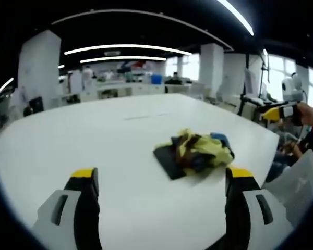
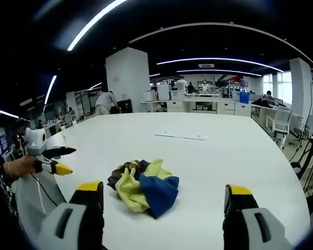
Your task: Fold the garment on the visible template until the final outline fits inside the template.
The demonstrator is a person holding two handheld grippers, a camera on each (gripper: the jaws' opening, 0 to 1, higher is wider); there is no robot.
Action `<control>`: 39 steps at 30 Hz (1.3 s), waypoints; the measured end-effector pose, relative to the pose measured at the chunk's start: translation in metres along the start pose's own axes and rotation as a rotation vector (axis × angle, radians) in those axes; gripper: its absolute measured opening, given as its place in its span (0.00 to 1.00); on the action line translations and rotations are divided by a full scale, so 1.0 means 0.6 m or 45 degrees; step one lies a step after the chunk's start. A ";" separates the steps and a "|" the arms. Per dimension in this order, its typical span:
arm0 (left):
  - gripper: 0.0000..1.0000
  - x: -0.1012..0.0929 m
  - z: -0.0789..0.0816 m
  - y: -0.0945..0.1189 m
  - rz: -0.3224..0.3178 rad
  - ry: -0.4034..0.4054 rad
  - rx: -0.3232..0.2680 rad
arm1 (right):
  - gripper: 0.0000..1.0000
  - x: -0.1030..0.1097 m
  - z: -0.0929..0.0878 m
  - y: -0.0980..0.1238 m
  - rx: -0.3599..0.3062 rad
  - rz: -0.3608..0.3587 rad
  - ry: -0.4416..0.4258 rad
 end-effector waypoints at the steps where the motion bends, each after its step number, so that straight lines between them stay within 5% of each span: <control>1: 0.97 -0.001 -0.001 -0.001 -0.002 -0.001 0.005 | 0.96 0.001 0.000 -0.001 0.000 0.003 -0.002; 11: 0.93 -0.010 -0.004 -0.003 -0.025 -0.036 0.017 | 0.94 0.008 0.000 0.001 0.012 0.044 -0.017; 26: 0.78 -0.036 -0.012 -0.024 -0.125 -0.091 0.065 | 0.78 0.017 -0.002 -0.009 0.030 0.106 -0.023; 39: 0.54 -0.013 0.001 -0.074 -0.223 -0.218 0.111 | 0.57 0.039 -0.006 -0.051 0.062 0.212 0.030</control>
Point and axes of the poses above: the point that each gripper's makers call its tool centre point, and the gripper's own axes: y roughly backward along the fingers, x roughly to its left, z roughly out of its top, the point moved 1 cm from there along y, roughly backward along the fingers, and after that the axes turned 5 degrees about -z, right-handed, at the moved point
